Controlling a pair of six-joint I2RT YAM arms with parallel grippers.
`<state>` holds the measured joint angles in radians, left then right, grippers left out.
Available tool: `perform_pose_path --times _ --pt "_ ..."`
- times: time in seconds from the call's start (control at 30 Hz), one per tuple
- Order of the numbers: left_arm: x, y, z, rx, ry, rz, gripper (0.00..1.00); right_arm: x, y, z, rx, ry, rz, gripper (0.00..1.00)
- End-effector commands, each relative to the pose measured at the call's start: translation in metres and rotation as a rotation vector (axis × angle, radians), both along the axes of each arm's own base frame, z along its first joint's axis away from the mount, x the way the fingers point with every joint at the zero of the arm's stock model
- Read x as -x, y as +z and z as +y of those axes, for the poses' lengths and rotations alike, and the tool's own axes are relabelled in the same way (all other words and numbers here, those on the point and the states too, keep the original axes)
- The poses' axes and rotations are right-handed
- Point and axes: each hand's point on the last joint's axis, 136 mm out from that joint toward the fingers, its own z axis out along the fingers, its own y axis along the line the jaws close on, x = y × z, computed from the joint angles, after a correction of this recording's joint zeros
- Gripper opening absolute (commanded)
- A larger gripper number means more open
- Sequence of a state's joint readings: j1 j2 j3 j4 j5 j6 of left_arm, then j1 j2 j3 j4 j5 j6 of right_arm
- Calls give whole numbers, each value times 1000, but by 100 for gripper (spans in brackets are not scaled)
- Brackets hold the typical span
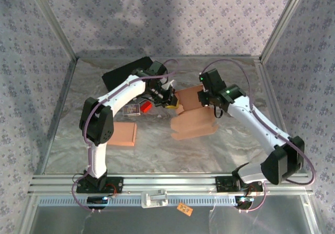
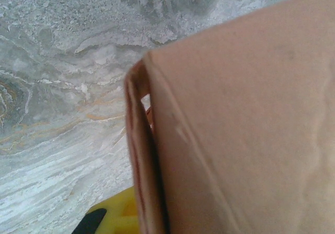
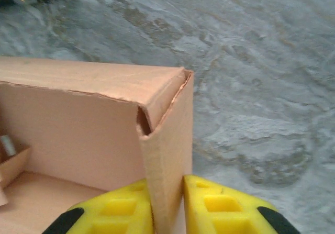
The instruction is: Fold the paper box
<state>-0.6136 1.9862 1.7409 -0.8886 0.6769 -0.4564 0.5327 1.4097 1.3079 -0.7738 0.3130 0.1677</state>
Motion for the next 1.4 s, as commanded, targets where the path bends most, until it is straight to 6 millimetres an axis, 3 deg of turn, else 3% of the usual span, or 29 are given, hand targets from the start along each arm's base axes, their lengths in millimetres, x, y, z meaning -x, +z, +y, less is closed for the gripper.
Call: perform_pose_path --times 0.0,0.07,0.13,0.3,0.57,0.7,0.9,1.07,1.1,1.23,1.37 --pt "6 15 -13 35 -41 -11 0 -3 6 -23 178 -117 -26 14" --pt "7 15 -14 35 -43 -12 0 -3 8 -22 208 -132 -40 6" --pt "7 16 -15 34 -45 -11 0 -5 7 -18 183 -121 -41 4" --pt "7 15 -15 28 -42 -12 0 -6 3 -13 173 -112 -14 15" --pt "5 14 -15 25 -40 -9 0 -4 -15 -20 209 -143 33 14" --pt "4 8 -14 8 -34 -1 0 -5 -20 -22 219 -169 37 0" --pt "1 -19 -7 -84 10 13 1 6 -45 -25 189 -229 79 0" --pt "-7 -52 -2 -115 105 0 20 16 -70 -22 125 -263 104 0" --pt "-7 -61 -2 -113 119 5 23 22 -82 -25 129 -264 121 0" --pt "-5 -92 -6 -75 149 30 25 31 -106 -26 99 -270 150 0" --pt "-3 -101 -5 -57 160 12 28 35 -118 -29 93 -282 179 0"
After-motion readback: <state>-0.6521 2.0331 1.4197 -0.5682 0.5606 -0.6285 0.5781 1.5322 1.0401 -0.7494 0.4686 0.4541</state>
